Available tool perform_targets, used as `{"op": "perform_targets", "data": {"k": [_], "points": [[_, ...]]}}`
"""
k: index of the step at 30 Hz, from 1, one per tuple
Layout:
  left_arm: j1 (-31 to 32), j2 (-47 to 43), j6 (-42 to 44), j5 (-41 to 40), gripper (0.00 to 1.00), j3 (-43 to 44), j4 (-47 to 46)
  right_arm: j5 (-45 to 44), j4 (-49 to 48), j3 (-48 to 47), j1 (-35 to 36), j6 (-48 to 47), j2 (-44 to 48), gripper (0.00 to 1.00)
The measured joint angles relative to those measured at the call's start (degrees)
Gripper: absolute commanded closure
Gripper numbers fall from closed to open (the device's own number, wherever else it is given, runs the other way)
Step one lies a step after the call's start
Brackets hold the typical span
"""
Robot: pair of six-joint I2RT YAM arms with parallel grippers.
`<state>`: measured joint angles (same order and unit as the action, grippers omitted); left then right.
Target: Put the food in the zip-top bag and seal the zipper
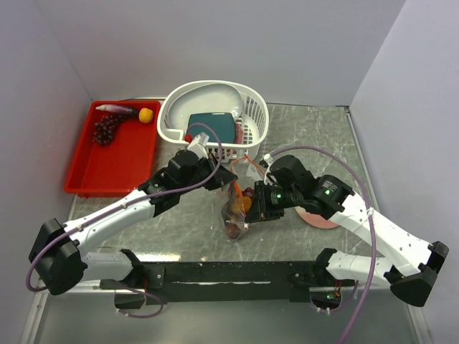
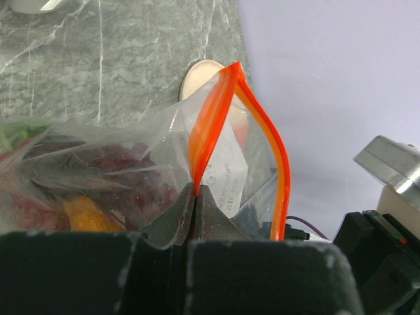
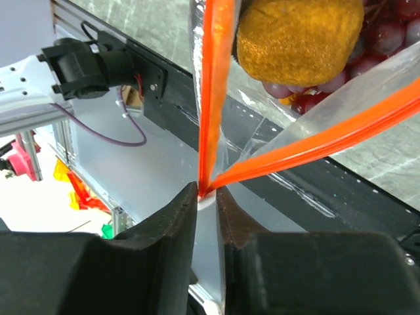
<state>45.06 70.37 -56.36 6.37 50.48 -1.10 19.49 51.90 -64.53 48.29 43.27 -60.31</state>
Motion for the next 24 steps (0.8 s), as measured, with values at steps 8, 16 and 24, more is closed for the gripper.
{"op": "perform_targets", "data": {"k": [8, 16, 24], "points": [[0.3, 1.3, 1.2, 0.4, 0.99, 1.2, 0.3, -0.3, 3.3, -1.1, -0.1, -1.1, -0.3, 0.62], [0.9, 3.5, 1.5, 0.5, 0.99, 2.6, 0.5, -0.2, 6.6, -5.2, -0.1, -1.6, -2.0, 0.60], [1.2, 3.8, 1.7, 0.5, 0.99, 3.7, 1.0, 0.0, 8.7, -5.6, -0.1, -2.7, -3.0, 0.60]]}}
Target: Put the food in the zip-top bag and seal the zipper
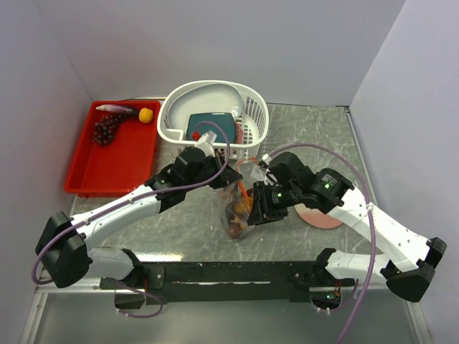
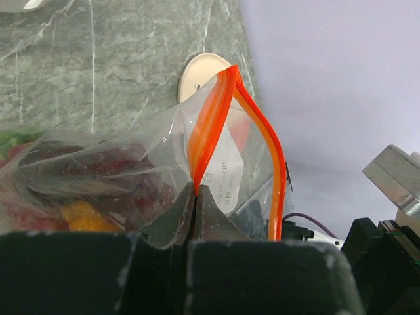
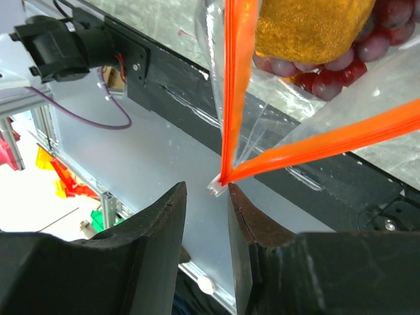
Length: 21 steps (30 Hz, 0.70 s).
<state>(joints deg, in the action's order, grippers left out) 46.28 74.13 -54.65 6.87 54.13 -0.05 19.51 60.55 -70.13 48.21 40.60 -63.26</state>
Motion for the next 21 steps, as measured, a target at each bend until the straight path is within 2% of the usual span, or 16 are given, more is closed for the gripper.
{"op": "perform_targets", "data": {"k": [21], "points": [[0.0, 0.8, 1.0, 0.4, 0.99, 0.5, 0.5, -1.0, 3.1, -0.6, -0.5, -2.1, -3.1, 0.60]]}}
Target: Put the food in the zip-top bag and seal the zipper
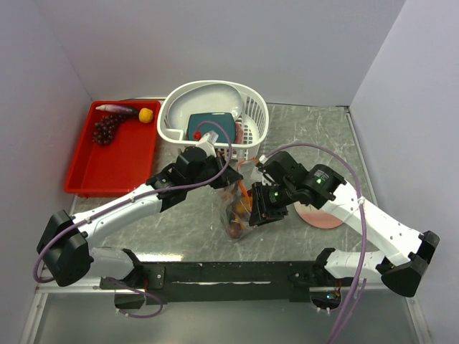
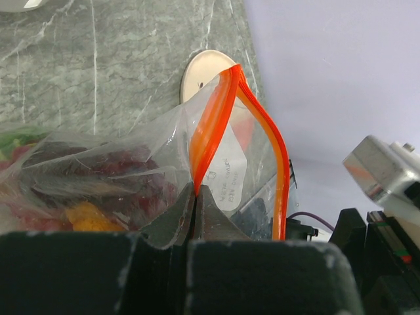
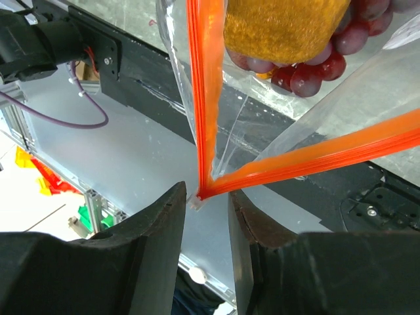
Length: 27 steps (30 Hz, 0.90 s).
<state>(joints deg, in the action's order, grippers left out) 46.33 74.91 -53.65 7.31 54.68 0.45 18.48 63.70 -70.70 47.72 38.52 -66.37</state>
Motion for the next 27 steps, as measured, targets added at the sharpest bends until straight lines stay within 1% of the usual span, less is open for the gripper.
{"op": "perform_targets", "data": {"k": [5, 13, 16, 17, 21, 22, 24, 25, 27], "points": [[0.0, 0.0, 0.0, 0.0, 0.99, 0.0, 0.0, 0.0, 0.2, -0.6, -0.8, -0.5, -0.2, 0.62], [0.1, 0.8, 0.3, 0.0, 0.99, 0.0, 0.0, 0.3, 0.2, -0.6, -0.9, -0.7, -0.2, 0.74], [0.2, 0.9, 0.4, 0.1, 0.99, 0.0, 0.0, 0.4, 0.2, -0.5, -1.0, -0.7, -0.2, 0.79], [0.2, 0.9, 0.5, 0.2, 0.99, 0.0, 0.0, 0.5, 0.2, -0.5, -1.1, -0.7, -0.2, 0.83], [0.2, 1.0, 0.7, 0.4, 0.98, 0.1, 0.1, 0.7, 0.1, -0.1, -1.1, -0.7, 0.0, 0.93], [0.2, 1.0, 0.9, 0.4, 0.95, 0.2, 0.2, 0.7, 0.1, 0.0, -1.1, -0.6, 0.0, 0.94], [0.2, 1.0, 1.5, 0.5, 0.87, 0.4, 0.2, 0.9, -0.3, 0.3, -1.1, -0.5, 0.2, 0.98], [0.2, 1.0, 2.0, 0.7, 0.75, 0.4, 0.2, 1.1, -0.7, 0.7, -1.2, -0.4, 0.5, 0.99], [0.2, 1.0, 3.3, 1.0, 0.64, 0.4, 0.2, 1.3, -1.0, 1.1, -1.2, 0.0, 1.0, 1.00]]}}
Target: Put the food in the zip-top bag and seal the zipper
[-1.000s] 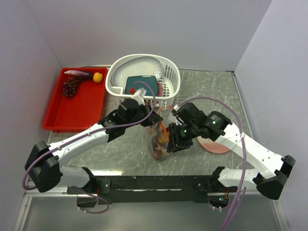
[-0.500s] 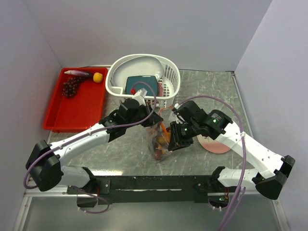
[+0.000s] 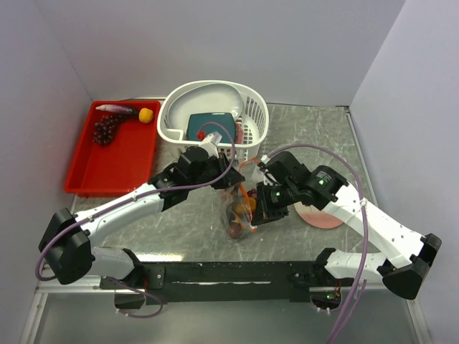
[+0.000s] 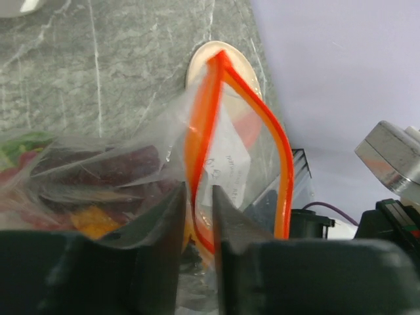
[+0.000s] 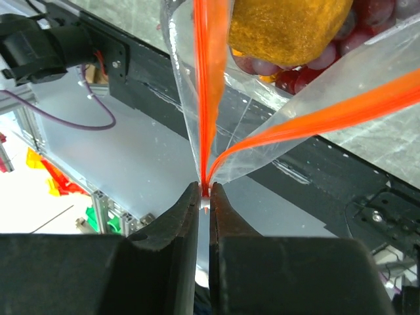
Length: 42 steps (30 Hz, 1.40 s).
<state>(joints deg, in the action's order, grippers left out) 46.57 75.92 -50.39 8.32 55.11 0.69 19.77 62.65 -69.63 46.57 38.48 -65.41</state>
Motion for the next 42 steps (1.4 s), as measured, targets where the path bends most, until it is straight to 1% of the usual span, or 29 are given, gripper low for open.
{"op": "perform_targets", "data": {"k": [1, 3, 4, 6, 9, 12, 13, 14, 16, 19, 22, 26, 32, 35, 42], "points": [[0.0, 0.0, 0.8, 0.2, 0.53, 0.0, 0.0, 0.2, -0.5, 0.3, 0.0, 0.2, 0.3, 1.00], [0.0, -0.4, 2.8, 0.9, 0.43, 0.0, 0.0, 0.3, -1.0, 0.8, -0.1, 0.7, 0.9, 1.00], [0.0, -0.7, 3.9, 1.1, 0.36, -0.1, 0.1, 0.4, -1.2, 0.9, -0.2, 0.9, 1.1, 1.00], [0.2, -2.4, 6.3, 1.5, 0.35, -0.6, 0.0, 0.6, -1.6, 1.1, -0.5, 1.1, 1.4, 1.00], [1.1, -7.8, 9.7, 1.1, 0.39, -3.2, 0.1, 0.9, -1.6, 1.1, -1.4, 1.2, 1.5, 1.00], [3.0, -14.0, 12.0, -0.1, 0.50, -6.6, -0.6, 1.0, -1.5, 1.1, -2.3, 1.3, 1.5, 1.00], [3.9, -16.0, 12.5, -0.6, 0.55, -8.1, -1.1, 1.2, -1.5, 1.0, -2.6, 1.3, 1.5, 1.00], [4.6, -17.7, 12.9, -1.1, 0.58, -9.4, -1.6, 1.3, -1.4, 1.0, -2.8, 1.3, 1.5, 1.00], [7.0, -21.0, 13.9, -2.6, 0.63, -12.6, -3.0, 1.9, -1.4, 0.8, -3.2, 1.5, 1.3, 1.00], [11.4, -23.3, 14.9, -5.6, 0.65, -15.6, -3.8, 2.7, -1.3, 0.2, -3.9, 2.0, 0.5, 1.00], [16.8, -24.2, 16.3, -9.7, 0.66, -18.2, -5.4, 3.3, -1.2, 0.1, -4.8, 2.6, 0.1, 1.00], [20.9, -24.5, 18.2, -14.3, 0.65, -20.8, -7.4, 4.0, -0.8, -0.4, -6.3, 4.2, 0.0, 1.00], [27.0, -21.6, 21.5, -21.4, 0.59, -21.0, -11.5, 5.9, -0.9, -0.5, -8.6, 7.2, 0.0, 1.00], [29.1, -19.7, 22.7, -23.8, 0.57, -21.0, -12.8, 6.6, -0.9, -0.4, -9.0, 8.6, 0.0, 1.00], [33.7, -16.2, 25.6, -30.6, 0.55, -20.9, -14.6, 7.8, -0.8, -0.4, -9.1, 11.1, -0.7, 1.00]]}}
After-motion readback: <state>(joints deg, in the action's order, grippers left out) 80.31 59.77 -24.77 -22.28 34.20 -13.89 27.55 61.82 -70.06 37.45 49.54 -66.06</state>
